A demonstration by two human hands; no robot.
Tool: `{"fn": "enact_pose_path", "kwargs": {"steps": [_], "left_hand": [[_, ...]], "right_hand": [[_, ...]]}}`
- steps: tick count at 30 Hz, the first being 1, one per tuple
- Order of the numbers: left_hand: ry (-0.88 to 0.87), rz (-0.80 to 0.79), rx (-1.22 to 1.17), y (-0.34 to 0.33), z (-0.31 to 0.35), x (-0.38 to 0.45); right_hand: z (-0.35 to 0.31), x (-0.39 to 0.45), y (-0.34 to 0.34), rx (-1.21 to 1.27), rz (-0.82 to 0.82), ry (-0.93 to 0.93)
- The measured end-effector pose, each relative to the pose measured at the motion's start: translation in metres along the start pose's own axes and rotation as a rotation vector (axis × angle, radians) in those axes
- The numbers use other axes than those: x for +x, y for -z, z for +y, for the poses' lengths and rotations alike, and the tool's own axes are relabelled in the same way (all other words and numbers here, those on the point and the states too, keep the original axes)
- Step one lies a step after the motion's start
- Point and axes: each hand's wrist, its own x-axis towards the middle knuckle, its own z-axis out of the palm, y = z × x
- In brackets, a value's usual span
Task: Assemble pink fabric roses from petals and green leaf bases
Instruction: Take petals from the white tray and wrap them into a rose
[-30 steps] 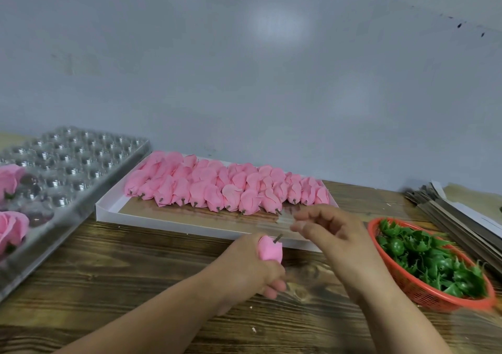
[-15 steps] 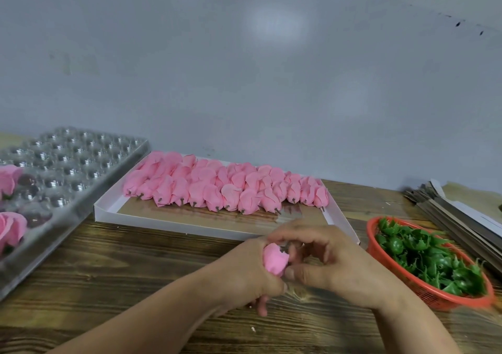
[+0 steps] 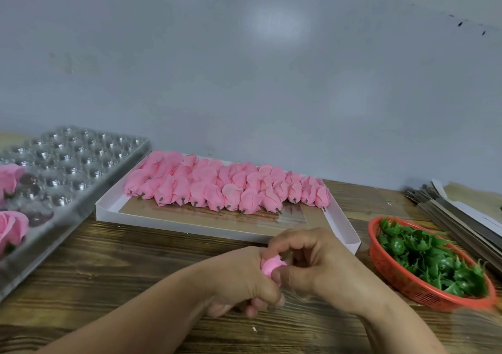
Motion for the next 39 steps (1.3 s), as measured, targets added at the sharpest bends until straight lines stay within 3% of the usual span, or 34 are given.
{"fn": "enact_pose_path", "kwargs": {"steps": [3, 6, 10, 14, 17, 25, 29, 35, 39], "left_hand": [[0.032, 0.066, -0.135, 0.001, 0.001, 0.001], [0.037, 0.119, -0.336, -0.001, 0.004, 0.0], [0.02, 0.058, -0.583, -0.025, 0.003, 0.004], [-0.202, 0.106, -0.722, -0.038, 0.001, 0.012], [-0.335, 0.153, -0.839, -0.029, 0.001, 0.012], [-0.28, 0.327, -0.83, -0.014, 0.008, 0.009], [-0.277, 0.32, -0.834, -0.012, 0.016, 0.004], [-0.293, 0.321, -0.979, -0.015, 0.02, 0.002], [-0.311, 0.339, -0.967, -0.02, 0.023, 0.003]], "right_hand": [[-0.001, 0.001, 0.002, 0.057, 0.127, -0.074], [0.0, 0.004, 0.009, 0.094, 0.453, -0.06], [0.003, 0.01, 0.0, 0.339, 0.679, -0.058], [0.001, 0.015, -0.033, 0.689, 0.629, -0.115], [-0.003, 0.017, -0.05, 0.817, 0.596, -0.113], [-0.005, 0.016, -0.059, 0.982, 0.509, -0.167], [0.0, 0.016, -0.057, 0.667, 0.488, -0.032], [0.013, 0.012, -0.057, -0.432, 0.737, 0.205], [0.012, 0.012, -0.053, -0.738, 0.814, 0.372]]}}
